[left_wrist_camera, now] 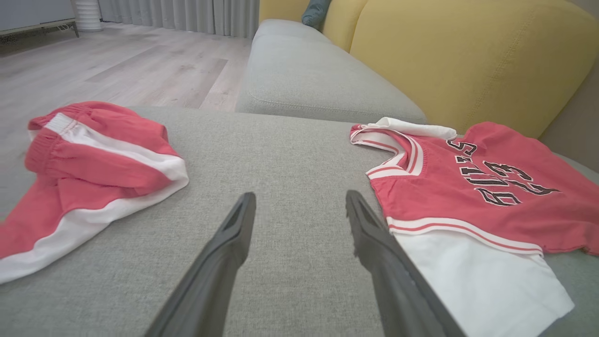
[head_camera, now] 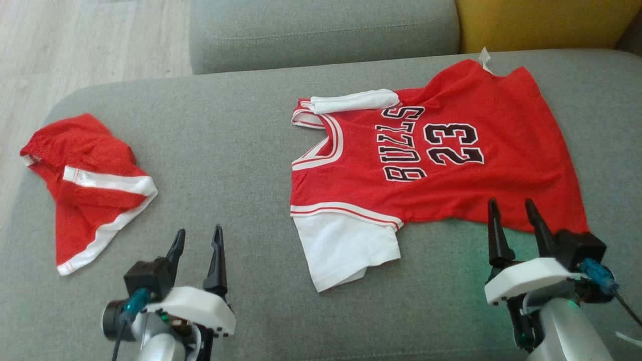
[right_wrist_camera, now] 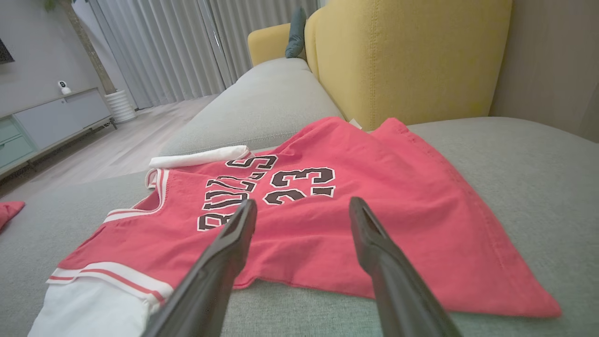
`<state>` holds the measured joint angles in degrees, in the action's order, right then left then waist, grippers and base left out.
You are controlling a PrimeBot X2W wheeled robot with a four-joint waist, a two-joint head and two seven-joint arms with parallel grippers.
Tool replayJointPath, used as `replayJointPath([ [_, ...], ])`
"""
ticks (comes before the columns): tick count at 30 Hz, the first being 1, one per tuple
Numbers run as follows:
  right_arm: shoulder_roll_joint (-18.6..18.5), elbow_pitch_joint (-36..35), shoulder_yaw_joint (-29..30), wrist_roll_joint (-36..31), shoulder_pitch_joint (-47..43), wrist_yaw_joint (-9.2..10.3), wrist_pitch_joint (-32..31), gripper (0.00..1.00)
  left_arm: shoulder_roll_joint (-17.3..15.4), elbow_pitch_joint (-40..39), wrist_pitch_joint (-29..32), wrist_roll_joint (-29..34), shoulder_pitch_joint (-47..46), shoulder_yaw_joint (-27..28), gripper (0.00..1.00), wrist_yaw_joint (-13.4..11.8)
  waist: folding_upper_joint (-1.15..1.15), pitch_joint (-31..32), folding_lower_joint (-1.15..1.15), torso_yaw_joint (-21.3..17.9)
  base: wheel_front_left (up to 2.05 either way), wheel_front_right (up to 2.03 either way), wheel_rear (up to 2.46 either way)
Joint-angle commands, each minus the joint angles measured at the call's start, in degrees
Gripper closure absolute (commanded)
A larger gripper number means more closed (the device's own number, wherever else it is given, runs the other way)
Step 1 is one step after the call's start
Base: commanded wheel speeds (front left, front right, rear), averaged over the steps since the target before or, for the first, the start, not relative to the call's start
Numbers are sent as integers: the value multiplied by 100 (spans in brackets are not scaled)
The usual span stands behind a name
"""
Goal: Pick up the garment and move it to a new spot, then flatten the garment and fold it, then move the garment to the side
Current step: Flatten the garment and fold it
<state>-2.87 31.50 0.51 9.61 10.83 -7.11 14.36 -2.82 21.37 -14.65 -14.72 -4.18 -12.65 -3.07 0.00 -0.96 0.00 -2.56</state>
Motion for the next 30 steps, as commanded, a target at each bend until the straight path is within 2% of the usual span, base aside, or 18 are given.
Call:
replayJointPath([
  [1, -1, -243, -144, -80, 138, -37, 63, 0, -8, -222, -35, -19, -86, 187, 0, -62, 0, 20, 0, 7, 0, 0, 0],
  [8, -1, -372, -179, -298, 47, -37, 63, 0, -7, -226, -35, -28, -22, 114, 0, -235, 0, 92, 0, 46, 0, 0, 0],
  [19, 0, -328, -182, -359, 60, -37, 63, 0, -6, -237, -35, -146, -46, -66, 0, -201, 0, 16, 0, 17, 0, 0, 0],
  [25, 0, -376, -200, -406, 150, -37, 63, 0, -6, -214, -35, -424, -188, -647, 0, 4, 0, -228, 0, -105, 0, 0, 0],
  [30, 0, -415, -196, -432, 333, -37, 63, 0, -6, 267, -35, -1117, -422, -1389, 0, 277, 0, -478, 0, -343, 0, 0, 0],
])
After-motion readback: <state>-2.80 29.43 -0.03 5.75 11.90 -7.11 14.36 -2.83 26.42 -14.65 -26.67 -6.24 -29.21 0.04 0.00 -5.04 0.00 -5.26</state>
